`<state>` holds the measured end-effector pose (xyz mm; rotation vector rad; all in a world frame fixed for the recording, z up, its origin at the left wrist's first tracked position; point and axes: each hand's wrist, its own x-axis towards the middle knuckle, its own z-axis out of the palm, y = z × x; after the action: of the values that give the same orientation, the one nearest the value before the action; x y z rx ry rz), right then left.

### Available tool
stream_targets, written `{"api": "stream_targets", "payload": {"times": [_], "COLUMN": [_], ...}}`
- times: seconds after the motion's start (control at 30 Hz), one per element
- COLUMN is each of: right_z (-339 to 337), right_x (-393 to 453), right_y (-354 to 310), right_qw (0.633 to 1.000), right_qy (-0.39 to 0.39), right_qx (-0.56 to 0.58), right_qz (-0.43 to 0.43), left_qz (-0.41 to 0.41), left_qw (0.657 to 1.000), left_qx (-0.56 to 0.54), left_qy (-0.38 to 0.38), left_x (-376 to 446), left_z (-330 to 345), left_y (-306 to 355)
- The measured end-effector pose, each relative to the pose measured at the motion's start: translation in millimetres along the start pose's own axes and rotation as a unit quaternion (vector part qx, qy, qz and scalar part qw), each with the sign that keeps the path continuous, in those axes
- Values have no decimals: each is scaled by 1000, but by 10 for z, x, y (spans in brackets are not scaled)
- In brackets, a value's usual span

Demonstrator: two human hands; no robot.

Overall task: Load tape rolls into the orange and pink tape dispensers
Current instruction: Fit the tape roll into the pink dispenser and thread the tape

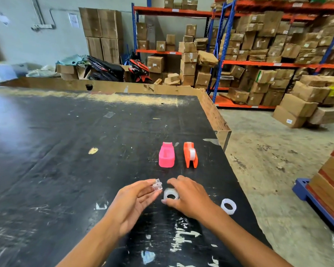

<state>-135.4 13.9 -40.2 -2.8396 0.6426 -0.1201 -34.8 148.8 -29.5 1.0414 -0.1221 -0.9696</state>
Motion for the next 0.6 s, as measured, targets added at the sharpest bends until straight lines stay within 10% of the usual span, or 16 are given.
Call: {"api": "stream_targets", "payload": {"times": [0.27,0.4,0.6], "right_z": [8,-195,-200], "right_x": [173,140,110], "right_y": [-41,-94,-332], "right_qw": [988,877,824], "right_qy": [18,100,101], "right_qx": [141,464,557], "right_qz": [54,71,37], "left_qz": [7,32,79], "left_qw": [999,997,989], "left_qx": [35,69,95], "left_qy": [-17,-28,-76], "left_x": [127,169,189], "left_z": [-166,-198,-227], "left_y": [118,201,306]}}
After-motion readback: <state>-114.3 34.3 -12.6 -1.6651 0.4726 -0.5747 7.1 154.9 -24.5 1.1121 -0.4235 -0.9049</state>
